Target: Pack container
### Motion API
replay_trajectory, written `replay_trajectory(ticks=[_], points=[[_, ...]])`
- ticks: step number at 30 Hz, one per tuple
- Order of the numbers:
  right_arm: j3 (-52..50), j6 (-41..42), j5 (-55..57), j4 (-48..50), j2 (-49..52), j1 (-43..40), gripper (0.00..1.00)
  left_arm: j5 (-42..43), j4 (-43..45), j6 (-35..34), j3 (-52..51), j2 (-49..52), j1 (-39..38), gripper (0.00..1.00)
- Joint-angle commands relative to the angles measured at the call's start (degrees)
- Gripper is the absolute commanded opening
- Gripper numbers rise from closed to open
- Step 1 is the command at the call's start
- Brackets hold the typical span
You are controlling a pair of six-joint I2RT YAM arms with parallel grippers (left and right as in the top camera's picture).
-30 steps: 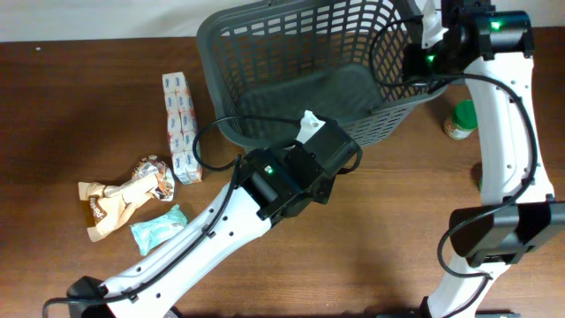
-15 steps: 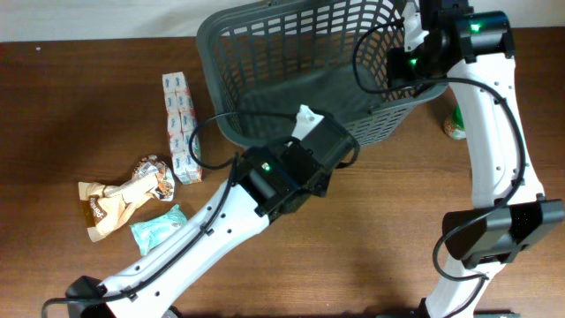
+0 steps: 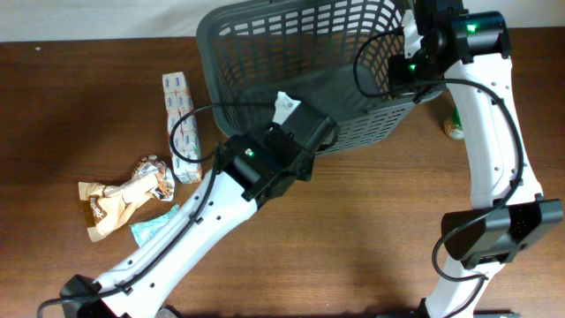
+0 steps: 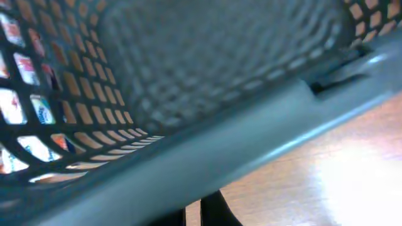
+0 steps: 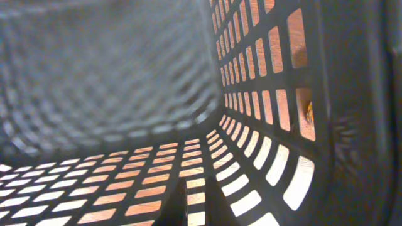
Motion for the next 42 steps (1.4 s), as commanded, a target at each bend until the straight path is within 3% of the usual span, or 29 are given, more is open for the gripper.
replay_trajectory(ticks=[1, 42], points=[[0.09, 0.44, 1.16, -0.98, 0.66, 0.42, 0.04, -2.16, 0.15, -0.68, 0.5, 0.04, 1.88, 0.02], [0.09, 0.46, 1.09, -3.45, 0.66, 0.42, 0.04, -3.65, 0.15, -0.46, 0.5, 0.04, 8.22, 0.02]])
